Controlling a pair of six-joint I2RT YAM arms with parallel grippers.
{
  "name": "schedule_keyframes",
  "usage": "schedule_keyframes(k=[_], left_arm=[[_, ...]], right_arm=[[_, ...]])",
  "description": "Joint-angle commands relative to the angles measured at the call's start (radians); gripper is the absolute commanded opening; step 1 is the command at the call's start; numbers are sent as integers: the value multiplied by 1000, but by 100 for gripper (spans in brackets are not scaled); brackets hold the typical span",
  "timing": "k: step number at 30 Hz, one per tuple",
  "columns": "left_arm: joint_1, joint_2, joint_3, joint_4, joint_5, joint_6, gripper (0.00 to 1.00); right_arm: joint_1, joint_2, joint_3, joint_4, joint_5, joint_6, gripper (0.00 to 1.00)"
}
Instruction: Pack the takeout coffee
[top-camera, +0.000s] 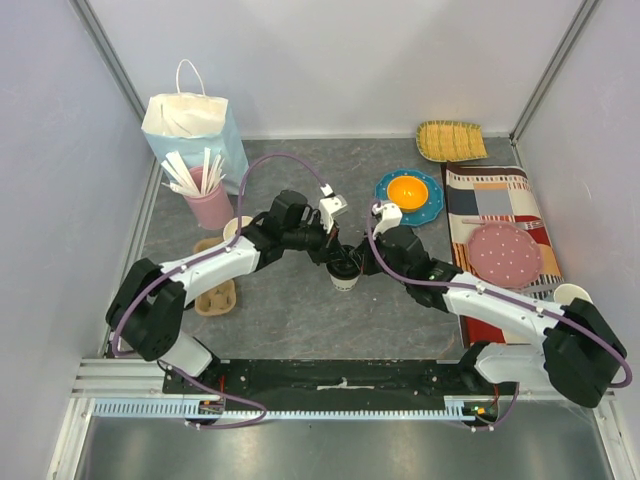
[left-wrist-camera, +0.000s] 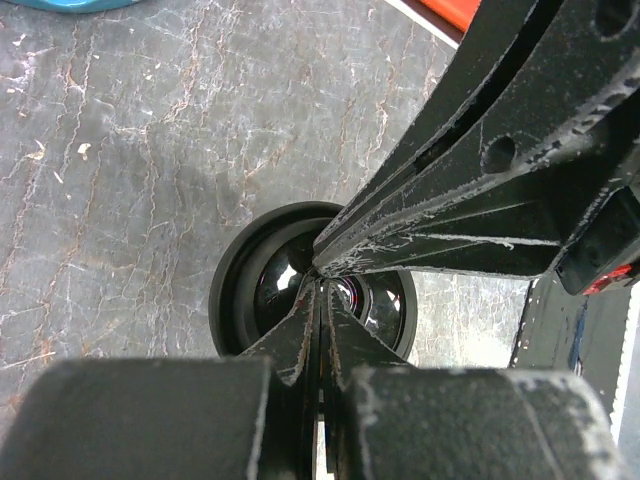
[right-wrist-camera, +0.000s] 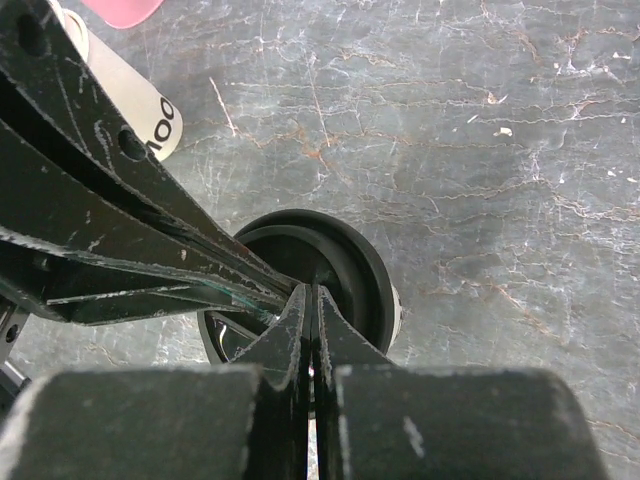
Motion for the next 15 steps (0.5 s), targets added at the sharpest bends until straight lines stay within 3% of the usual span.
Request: schedule_keyframes(k=[1, 15], left_arm=[[-1, 4, -19, -31, -33, 14, 2], [2, -142, 69, -29, -22, 17, 2]], right_arm=[[-12, -7, -70, -26, -26, 32, 0], [-12, -44, 185, -167, -36, -71, 0]])
